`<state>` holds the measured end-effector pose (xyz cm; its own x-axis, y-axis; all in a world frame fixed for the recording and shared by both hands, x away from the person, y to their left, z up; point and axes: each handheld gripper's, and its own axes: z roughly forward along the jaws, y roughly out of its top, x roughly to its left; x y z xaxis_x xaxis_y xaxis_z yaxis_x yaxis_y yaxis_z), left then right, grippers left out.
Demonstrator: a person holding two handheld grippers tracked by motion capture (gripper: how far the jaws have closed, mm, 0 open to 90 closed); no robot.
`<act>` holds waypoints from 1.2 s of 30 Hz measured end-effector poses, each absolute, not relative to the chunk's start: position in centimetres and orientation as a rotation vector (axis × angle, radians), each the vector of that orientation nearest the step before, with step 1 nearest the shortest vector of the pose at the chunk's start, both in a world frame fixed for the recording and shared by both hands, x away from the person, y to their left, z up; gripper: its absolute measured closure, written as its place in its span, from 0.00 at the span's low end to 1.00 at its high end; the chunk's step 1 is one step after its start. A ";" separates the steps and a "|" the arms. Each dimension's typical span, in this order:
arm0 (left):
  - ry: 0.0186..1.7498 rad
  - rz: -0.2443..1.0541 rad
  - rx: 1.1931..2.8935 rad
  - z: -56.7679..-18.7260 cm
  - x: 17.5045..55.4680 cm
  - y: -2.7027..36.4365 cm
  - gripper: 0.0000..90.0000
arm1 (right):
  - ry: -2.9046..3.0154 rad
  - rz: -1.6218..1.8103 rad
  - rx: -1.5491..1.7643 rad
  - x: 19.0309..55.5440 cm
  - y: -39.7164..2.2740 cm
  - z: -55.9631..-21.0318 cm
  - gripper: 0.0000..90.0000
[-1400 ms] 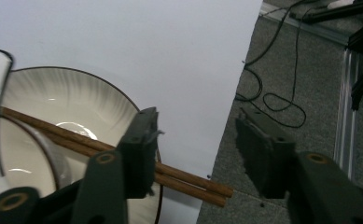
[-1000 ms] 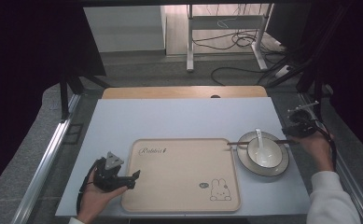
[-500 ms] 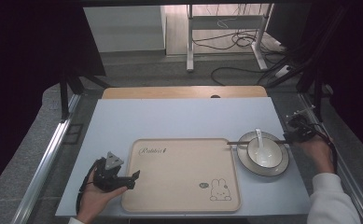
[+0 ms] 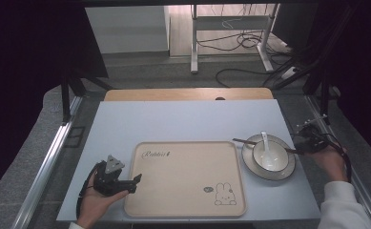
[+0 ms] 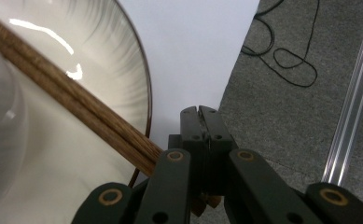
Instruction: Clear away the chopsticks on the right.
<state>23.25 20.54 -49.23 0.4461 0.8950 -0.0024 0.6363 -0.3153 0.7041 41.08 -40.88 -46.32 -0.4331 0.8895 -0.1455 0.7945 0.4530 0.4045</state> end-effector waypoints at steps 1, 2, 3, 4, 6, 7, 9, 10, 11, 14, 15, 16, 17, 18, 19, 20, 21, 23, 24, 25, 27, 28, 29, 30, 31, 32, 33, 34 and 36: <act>1.278 0.524 2.062 -49.2 23.2 20.6 0.12 | 2.365 0.390 1.432 40.7 -40.9 -46.2 0.99; 1.277 0.524 2.062 -49.2 23.2 20.6 0.12 | 2.365 0.390 1.432 40.7 -40.9 -46.2 0.99; 1.278 0.524 2.062 -49.2 23.2 20.6 0.12 | 2.364 0.390 1.433 40.5 -40.9 -46.1 0.99; 1.279 0.524 2.061 -49.2 23.3 20.6 0.12 | 2.366 0.392 1.433 40.3 -40.9 -46.1 0.99; 1.278 0.523 2.062 -49.3 23.3 20.5 0.12 | 2.373 0.395 1.438 40.0 -40.9 -46.1 0.99; 1.278 0.523 2.063 -49.3 23.3 20.5 0.12 | 2.377 0.396 1.438 39.9 -40.9 -46.1 0.99; 1.276 0.523 2.065 -49.2 23.3 20.5 0.12 | 2.376 0.400 1.440 39.7 -41.0 -46.0 0.99; 1.275 0.524 2.065 -49.2 23.3 20.5 0.12 | 2.371 0.398 1.440 39.6 -41.0 -46.0 0.99; 1.275 0.524 2.065 -49.2 23.3 20.5 0.12 | 2.353 0.401 1.427 39.5 -41.1 -45.7 0.99; 1.278 0.525 2.064 -49.2 23.3 20.5 0.12 | 2.342 0.440 1.397 39.1 -40.9 -44.8 0.99; 1.278 0.525 2.064 -49.2 23.3 20.5 0.12 | 2.342 0.440 1.397 39.1 -40.9 -44.8 0.99; 1.278 0.526 2.065 -49.2 23.3 20.5 0.12 | 2.345 0.463 1.386 39.0 -40.8 -44.4 0.98; 1.278 0.527 2.065 -49.2 23.3 20.5 0.12 | 2.354 0.486 1.370 38.8 -40.6 -44.1 0.98; 1.279 0.528 2.064 -49.2 23.3 20.5 0.12 | 2.378 0.513 1.346 38.5 -40.0 -43.8 0.99; 1.279 0.528 2.064 -49.2 23.3 20.5 0.12 | 2.378 0.513 1.346 38.5 -40.0 -43.8 0.99; 1.282 0.528 2.057 -49.3 23.3 20.5 0.12 | 2.395 0.518 1.334 38.4 -39.6 -43.8 0.98; 1.280 0.529 2.061 -49.2 23.3 20.5 0.12 | 2.414 0.516 1.318 38.4 -39.3 -43.8 0.98; 1.278 0.529 2.063 -49.2 23.3 20.6 0.12 | 2.430 0.517 1.304 38.4 -38.8 -43.9 0.98; 1.278 0.529 2.063 -49.3 23.3 20.6 0.12 | 2.434 0.516 1.306 38.4 -38.6 -44.0 0.98; 1.278 0.530 2.062 -49.3 23.3 20.6 0.12 | 2.438 0.510 1.304 38.5 -38.5 -44.1 0.98; 1.280 0.532 2.061 -49.3 23.3 20.7 0.12 | 2.446 0.502 1.299 38.6 -38.4 -44.3 0.98; 1.281 0.531 2.060 -49.3 23.3 20.7 0.12 | 2.444 0.495 1.302 38.6 -38.4 -44.4 0.98; 1.282 0.530 2.060 -49.3 23.3 20.8 0.12 | 2.443 0.494 1.308 38.6 -38.5 -44.5 0.98; 1.282 0.529 2.060 -49.3 23.3 20.8 0.12 | 2.444 0.485 1.311 38.7 -38.6 -44.7 0.98; 1.282 0.529 2.060 -49.3 23.3 20.8 0.12 | 2.444 0.485 1.311 38.7 -38.6 -44.7 0.98; 1.282 0.530 2.061 -49.3 23.3 20.7 0.12 | 2.446 0.479 1.312 38.7 -38.6 -44.8 0.98; 1.281 0.531 2.061 -49.3 23.3 20.7 0.12 | 2.450 0.472 1.309 38.7 -38.7 -44.9 0.98; 1.279 0.531 2.062 -49.3 23.3 20.7 0.12 | 2.452 0.466 1.305 38.7 -38.7 -45.0 0.98; 1.278 0.531 2.063 -49.3 23.3 20.7 0.12 | 2.451 0.470 1.304 38.8 -38.7 -45.0 0.98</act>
<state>23.26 20.69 -49.28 0.4440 0.8960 0.0036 0.6348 -0.3174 0.7045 38.76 -38.70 -45.01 -0.5296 0.8385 -0.1282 0.7316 0.5280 0.4313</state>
